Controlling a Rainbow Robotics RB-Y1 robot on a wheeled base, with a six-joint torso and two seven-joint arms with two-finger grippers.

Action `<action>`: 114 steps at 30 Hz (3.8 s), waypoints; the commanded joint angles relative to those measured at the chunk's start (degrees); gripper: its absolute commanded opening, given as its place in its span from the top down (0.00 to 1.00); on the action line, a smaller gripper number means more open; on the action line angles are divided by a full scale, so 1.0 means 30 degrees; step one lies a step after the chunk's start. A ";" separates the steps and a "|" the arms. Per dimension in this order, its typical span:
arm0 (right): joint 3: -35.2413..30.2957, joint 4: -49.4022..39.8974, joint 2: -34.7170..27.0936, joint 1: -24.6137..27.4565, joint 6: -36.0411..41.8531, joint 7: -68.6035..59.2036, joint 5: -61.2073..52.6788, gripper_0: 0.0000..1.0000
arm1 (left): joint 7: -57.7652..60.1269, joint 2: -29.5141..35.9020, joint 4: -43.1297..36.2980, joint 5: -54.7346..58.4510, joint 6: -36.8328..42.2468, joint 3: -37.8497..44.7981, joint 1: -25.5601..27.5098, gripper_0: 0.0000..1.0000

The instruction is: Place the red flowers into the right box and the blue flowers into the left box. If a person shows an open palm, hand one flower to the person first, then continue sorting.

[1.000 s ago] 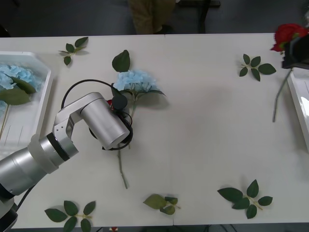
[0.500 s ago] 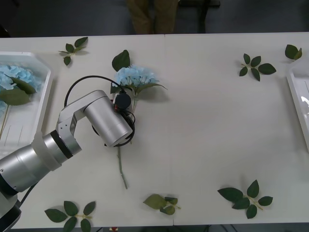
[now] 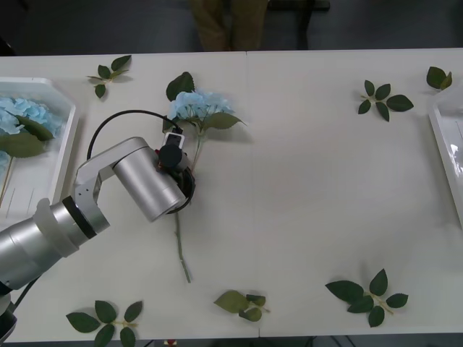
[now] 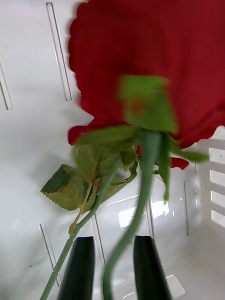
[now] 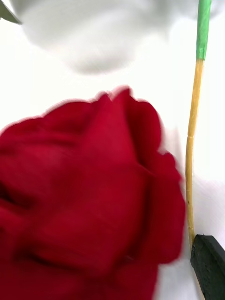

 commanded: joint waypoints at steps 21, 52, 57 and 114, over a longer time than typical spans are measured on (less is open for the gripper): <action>-0.7426 -0.7616 -0.0404 -0.1470 1.3130 -0.2087 -0.5461 0.00 | -0.0530 0.3136 -0.0007 -0.0148 -0.0924 -0.0682 0.3317 1.00; 0.5230 -1.4852 0.5895 -0.1353 -0.1313 -0.5896 -0.6252 0.00 | -0.3811 0.1436 -1.0759 0.5799 0.8304 0.7550 0.2761 1.00; 0.5143 -1.4852 0.4313 -0.0591 -0.2602 -0.2878 -1.0910 0.00 | -0.7796 0.0235 -1.1199 0.8377 0.5199 1.0158 0.2731 1.00; 0.9098 -1.4735 0.4781 0.0640 -0.7407 1.9902 -3.4143 0.27 | -2.3411 -0.3105 -1.1140 1.6024 -1.1706 0.8019 0.3727 1.00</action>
